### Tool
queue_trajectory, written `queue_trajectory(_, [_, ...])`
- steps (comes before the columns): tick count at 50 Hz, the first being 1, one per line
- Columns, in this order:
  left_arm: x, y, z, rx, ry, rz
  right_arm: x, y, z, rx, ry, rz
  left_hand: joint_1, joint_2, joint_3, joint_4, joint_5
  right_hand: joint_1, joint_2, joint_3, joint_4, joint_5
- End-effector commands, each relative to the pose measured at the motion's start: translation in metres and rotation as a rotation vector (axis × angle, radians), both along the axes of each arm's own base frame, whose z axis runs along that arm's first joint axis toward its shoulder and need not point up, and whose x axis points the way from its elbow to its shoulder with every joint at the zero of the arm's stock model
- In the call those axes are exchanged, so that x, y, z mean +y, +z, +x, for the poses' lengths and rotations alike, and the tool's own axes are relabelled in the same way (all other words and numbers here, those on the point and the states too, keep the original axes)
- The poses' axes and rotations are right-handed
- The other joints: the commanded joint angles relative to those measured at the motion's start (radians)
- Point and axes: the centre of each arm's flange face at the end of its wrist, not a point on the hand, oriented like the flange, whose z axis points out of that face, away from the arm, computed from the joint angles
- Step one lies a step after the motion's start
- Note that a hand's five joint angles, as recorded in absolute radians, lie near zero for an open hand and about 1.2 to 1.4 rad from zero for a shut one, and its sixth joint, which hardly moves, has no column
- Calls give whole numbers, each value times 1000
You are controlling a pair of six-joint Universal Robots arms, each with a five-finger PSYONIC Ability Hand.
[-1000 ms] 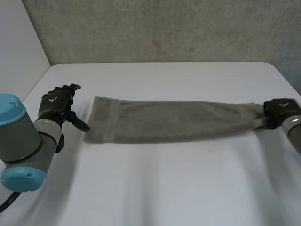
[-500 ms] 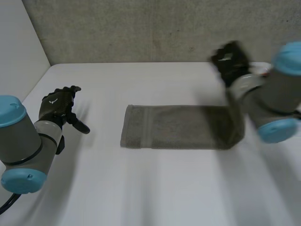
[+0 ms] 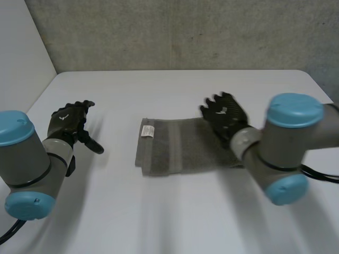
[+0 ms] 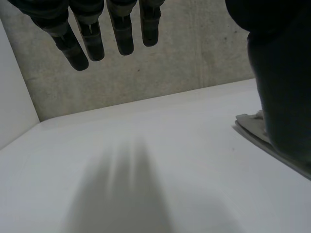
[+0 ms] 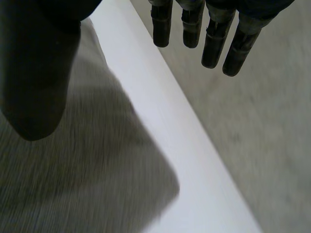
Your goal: Fold the towel.
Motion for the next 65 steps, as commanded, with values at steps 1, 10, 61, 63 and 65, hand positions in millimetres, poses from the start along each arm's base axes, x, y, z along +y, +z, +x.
queue_trajectory(1, [7, -3, -10, -3, -33, 11, 0, -24, -54, -38, -102, 150, -82, -78, -65, -86, -218, -60, -80, -71, -84, -62])
queue_trajectory(10, [16, -8, -21, -18, -72, 21, -15, -43, -83, -47, -155, 169, -82, -78, -65, -86, -218, 728, 708, 717, 704, 726])
queue_trajectory(61, [22, -1, -26, 5, -118, -53, -30, -40, -111, -145, -292, 201, -82, -78, -65, -86, -218, 1162, 1142, 1151, 1137, 1160])
queue_trajectory(63, [23, 6, -28, 19, -143, -86, -32, -33, -114, -126, -304, 168, -82, -78, -65, -86, -218, 1162, 1142, 1151, 1137, 1160])
queue_trajectory(65, [25, 14, -30, 30, -174, -111, -37, -18, -119, -71, -315, 92, -82, -78, -65, -86, -218, 1162, 1142, 1151, 1137, 1160])
